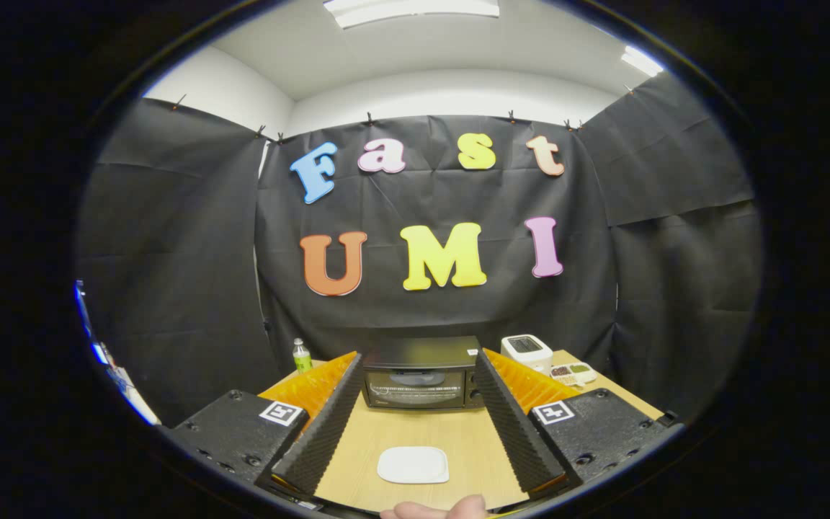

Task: Open the toaster oven, put the food inside, and close the toaster oven door.

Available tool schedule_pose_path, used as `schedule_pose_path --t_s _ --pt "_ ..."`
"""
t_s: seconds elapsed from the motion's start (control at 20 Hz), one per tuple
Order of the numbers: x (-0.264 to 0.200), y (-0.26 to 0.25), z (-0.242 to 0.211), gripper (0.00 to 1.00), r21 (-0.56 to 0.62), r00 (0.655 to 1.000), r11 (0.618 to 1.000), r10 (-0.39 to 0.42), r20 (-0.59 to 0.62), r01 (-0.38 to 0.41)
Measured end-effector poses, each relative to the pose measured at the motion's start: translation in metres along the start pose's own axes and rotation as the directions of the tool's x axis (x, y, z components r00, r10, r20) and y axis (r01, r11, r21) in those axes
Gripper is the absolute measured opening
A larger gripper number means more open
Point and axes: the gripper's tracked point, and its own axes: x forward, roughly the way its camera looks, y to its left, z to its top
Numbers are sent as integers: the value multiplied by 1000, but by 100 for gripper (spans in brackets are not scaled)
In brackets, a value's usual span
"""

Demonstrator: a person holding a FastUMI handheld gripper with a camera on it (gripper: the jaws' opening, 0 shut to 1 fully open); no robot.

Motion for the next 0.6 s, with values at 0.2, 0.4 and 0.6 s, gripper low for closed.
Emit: schedule_pose_path --t_s 0.2,0.4,0.6 --pt "0 -2 0 100 1 1000 1000 -2 -3 2" --pt "-3 0 5 100 8 1000 1000 1 5 -1" --pt "-4 3 9 100 16 1000 1000 4 16 -5"
